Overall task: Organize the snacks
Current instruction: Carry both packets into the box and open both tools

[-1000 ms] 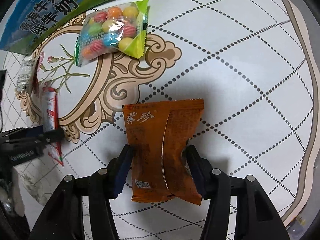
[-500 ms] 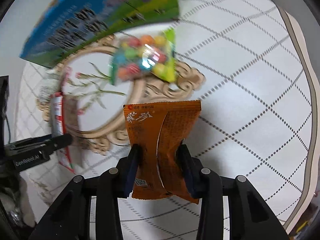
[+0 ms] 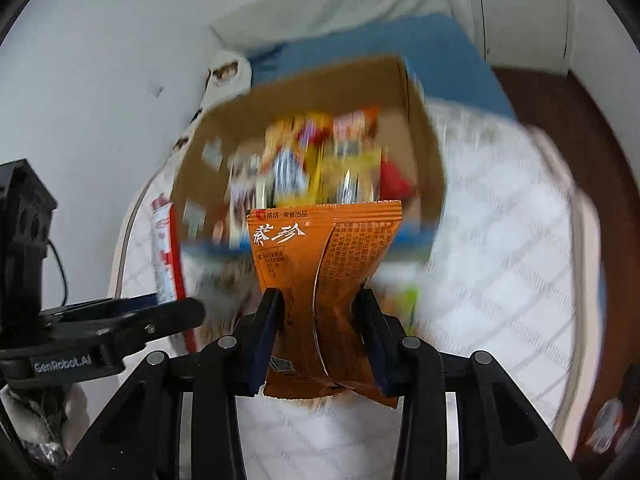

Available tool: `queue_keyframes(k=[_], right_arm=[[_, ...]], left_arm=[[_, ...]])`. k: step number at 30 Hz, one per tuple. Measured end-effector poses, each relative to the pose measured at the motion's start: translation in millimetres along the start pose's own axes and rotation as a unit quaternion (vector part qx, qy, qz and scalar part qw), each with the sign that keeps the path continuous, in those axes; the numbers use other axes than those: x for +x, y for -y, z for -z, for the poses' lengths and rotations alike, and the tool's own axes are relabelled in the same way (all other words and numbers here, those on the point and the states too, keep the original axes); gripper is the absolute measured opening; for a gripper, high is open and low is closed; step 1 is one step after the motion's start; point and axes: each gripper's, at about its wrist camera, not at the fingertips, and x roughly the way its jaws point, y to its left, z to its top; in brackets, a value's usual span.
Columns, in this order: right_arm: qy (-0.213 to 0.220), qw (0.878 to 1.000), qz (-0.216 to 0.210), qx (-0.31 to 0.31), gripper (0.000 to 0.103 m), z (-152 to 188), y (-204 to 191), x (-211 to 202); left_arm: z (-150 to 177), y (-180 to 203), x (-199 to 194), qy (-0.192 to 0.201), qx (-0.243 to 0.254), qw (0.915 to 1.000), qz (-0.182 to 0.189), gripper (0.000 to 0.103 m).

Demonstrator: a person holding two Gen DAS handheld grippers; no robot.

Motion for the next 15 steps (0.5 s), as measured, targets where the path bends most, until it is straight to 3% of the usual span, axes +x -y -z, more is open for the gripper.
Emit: queue_keyframes(k=[7,10,15], right_arm=[[0.015,0.996,0.079,-0.032,0.042,-98.9,2.5,17.2],[0.002,0.990,0.130,-0.047,0.042,-137.1,3.9,40.5],[-0.034,0.978,0.194,-0.072,0.042,-171.8,1.4,91.8]], left_arm=[[-96.4,-15.1,27.5,0.021,0.008,0.9968,-0.076,0.049],[-130.9,-28.3,46.1,0.007,0.007,0.9935,-0.114,0.049],[-177.8,-50.2,106.9,-0.029,0.001,0.9849,-0.171,0.049]])
